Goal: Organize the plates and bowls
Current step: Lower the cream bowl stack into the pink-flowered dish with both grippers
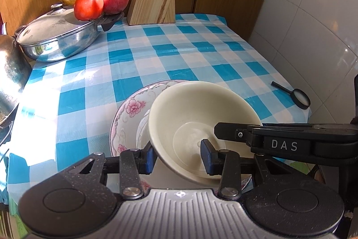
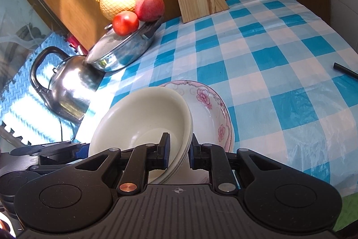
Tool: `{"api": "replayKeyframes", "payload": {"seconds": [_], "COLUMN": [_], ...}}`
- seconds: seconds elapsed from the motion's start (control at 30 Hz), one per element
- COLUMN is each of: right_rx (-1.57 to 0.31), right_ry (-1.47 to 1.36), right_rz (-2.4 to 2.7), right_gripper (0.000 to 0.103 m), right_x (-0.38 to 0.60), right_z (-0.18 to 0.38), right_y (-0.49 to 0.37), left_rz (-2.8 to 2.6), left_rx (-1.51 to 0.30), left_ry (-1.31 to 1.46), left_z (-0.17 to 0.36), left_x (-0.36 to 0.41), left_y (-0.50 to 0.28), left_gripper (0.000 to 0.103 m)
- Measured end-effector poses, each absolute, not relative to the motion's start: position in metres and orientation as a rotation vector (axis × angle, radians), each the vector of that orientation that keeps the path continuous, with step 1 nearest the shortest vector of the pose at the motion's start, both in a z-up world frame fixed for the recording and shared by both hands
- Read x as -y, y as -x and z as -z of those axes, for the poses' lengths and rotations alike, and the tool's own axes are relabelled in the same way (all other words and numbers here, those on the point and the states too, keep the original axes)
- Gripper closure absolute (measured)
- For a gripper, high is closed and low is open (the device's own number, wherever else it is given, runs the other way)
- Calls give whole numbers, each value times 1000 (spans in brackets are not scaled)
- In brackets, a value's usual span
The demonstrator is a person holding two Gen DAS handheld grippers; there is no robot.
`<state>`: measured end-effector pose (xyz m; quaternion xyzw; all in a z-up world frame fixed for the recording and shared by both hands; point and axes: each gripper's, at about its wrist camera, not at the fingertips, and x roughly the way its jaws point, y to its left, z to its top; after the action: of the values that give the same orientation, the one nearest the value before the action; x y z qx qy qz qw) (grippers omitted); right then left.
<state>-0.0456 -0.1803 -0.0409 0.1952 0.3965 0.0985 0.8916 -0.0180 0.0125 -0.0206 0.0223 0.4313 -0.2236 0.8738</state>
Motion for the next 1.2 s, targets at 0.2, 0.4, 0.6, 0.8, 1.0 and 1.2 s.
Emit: {"api": "replayKeyframes", "payload": {"seconds": [0.2,0.4,0.6,0.8,1.0,1.2], "right_rx": [-825,-834,-831,-836,-840,-846], "right_ry": [-403,-400,-398,-393,-392,-392], "right_rz": [-205,-205,-204,-201,-202,-204], "right_gripper": [79,79,79,79,79,79], "right_x": [180,179,179,178,178,178], "right_z": [41,43,42,43,43,43], "right_y": [46,46,47,46,46,46], "left_rz": [465,464,465,464,463,462], "left_rx": [-904,-914,-913,-921,-924,-925], "left_ry": [-44,-41,-42,-36,-34,-34], "left_z": [21,22,22,23,24,24], "left_x": [-13,-13,-12,-13,-13,-14], "left_y": [18,18,18,17,17,17], "left_gripper": [70,70,70,70,70,70]}}
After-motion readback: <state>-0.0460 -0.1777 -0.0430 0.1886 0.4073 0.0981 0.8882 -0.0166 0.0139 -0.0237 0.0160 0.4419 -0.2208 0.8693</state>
